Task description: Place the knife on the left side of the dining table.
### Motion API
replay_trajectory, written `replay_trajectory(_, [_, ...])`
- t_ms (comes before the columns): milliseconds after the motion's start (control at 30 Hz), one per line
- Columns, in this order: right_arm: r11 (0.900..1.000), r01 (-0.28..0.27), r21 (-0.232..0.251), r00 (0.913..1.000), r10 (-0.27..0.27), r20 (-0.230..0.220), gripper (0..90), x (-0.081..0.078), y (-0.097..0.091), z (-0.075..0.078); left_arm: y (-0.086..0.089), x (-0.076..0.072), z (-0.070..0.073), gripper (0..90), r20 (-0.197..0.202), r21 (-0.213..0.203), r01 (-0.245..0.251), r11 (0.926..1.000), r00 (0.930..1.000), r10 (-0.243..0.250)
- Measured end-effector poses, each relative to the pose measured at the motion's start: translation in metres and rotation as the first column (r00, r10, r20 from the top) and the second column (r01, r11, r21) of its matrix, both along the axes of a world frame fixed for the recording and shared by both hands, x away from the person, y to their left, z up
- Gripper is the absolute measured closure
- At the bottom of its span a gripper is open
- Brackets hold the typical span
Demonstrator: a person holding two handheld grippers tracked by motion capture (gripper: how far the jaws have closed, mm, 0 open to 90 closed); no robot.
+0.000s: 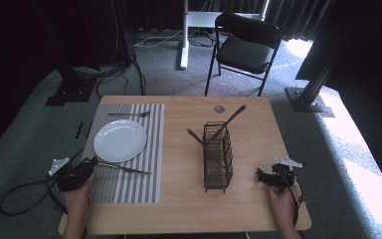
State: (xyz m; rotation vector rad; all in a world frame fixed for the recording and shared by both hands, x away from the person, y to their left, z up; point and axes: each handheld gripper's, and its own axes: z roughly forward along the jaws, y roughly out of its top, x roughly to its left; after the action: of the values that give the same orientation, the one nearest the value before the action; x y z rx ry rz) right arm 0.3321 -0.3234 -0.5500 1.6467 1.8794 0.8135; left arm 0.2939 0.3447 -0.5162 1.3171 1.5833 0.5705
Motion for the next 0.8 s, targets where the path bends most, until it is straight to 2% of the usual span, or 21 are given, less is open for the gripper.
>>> replay_trajectory(100, [1.0, 0.0, 0.0, 1.0, 0.0, 0.0, 11.6, 0.0, 0.0, 0.0, 0.002, 0.001, -0.004, 57.0, -0.011, -0.011, -0.001, 0.9999, 0.9999, 0.0])
replay_trajectory(200, [1.0, 0.0, 0.0, 1.0, 0.0, 0.0, 11.6, 0.0, 0.0, 0.0, 0.005, 0.002, -0.009, 54.9, -0.021, -0.005, 0.007, 1.0, 0.9998, -0.007])
replay_trajectory(300, [1.0, 0.0, 0.0, 1.0, 0.0, 0.0, 11.6, 0.0, 0.0, 0.0, 0.005, 0.004, -0.014, 53.8, -0.05, 0.045, 0.001, 0.999, 0.9988, 0.001])
replay_trajectory(433, [1.0, 0.0, 0.0, 1.0, 0.0, 0.0, 11.6, 0.0, 0.0, 0.0, 0.008, 0.007, -0.02, 53.3, -0.078, 0.023, -0.001, 0.9997, 0.997, 0.002])
replay_trajectory(533, [1.0, 0.0, 0.0, 1.0, 0.0, 0.0, 11.6, 0.0, 0.0, 0.0, 0.008, 0.01, -0.022, 52.8, -0.098, 0.027, 0.002, 0.9996, 0.9951, 0.001])
replay_trajectory(667, [1.0, 0.0, 0.0, 1.0, 0.0, 0.0, 11.6, 0.0, 0.0, 0.0, 0.008, 0.015, -0.022, 52.8, -0.102, 0.036, 0.005, 0.9994, 0.9948, -0.001])
replay_trajectory(800, [1.0, 0.0, 0.0, 1.0, 0.0, 0.0, 11.6, 0.0, 0.0, 0.0, 0.008, 0.021, -0.022, 52.5, -0.132, 0.042, 0.004, 0.9991, 0.9913, 0.002])
